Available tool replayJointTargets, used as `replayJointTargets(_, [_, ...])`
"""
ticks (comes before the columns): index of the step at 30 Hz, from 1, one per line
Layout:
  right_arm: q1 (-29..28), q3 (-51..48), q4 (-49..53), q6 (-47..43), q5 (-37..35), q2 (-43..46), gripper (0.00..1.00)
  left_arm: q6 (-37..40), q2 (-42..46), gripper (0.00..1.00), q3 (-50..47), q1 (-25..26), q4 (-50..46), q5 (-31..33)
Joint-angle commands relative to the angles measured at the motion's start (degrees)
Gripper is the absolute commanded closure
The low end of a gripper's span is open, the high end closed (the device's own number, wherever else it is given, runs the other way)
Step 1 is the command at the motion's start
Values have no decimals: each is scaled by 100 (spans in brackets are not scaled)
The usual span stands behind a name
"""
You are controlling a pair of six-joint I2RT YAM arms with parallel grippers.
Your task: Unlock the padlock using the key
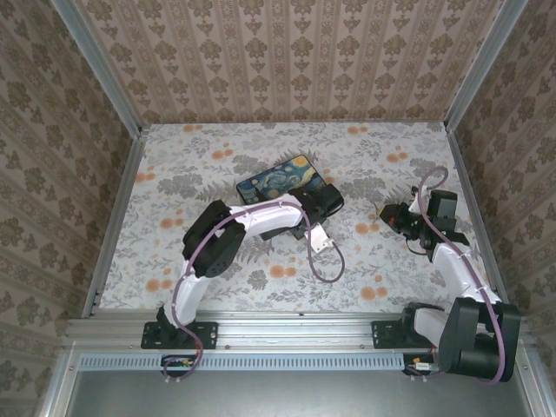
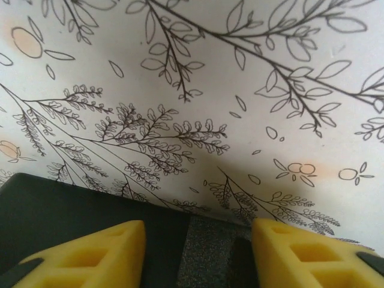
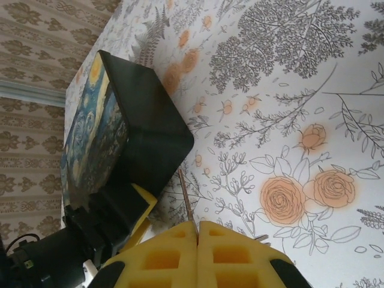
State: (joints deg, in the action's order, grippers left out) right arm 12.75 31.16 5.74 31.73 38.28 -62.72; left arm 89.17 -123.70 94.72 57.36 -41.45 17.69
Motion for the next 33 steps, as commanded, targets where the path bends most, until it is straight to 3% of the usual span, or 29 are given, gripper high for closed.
replayJointTargets(1, [-9, 136, -161, 62, 241, -47, 100, 18, -79, 57, 296, 8, -464, 138])
replayJointTargets(5, [-79, 147, -161, 54, 247, -73, 100, -261, -207, 62, 651, -2, -891, 131])
replayJointTargets(18, [-721, 180, -84, 5, -19, -100, 100, -621, 83, 76, 608, 32, -763, -206])
replayJointTargets(21, [-859, 148, -20, -37, -193, -75, 100, -573, 146, 58, 428, 39, -530, -71])
replayJointTargets(25, [-854, 119, -11, -67, -321, -58, 100, -407, 298, 41, 112, 137, -320, 192])
replayJointTargets(33, [-747, 335, -30, -81, -476, -202, 100, -88, -224, 40, -130, 270, 413, 1550])
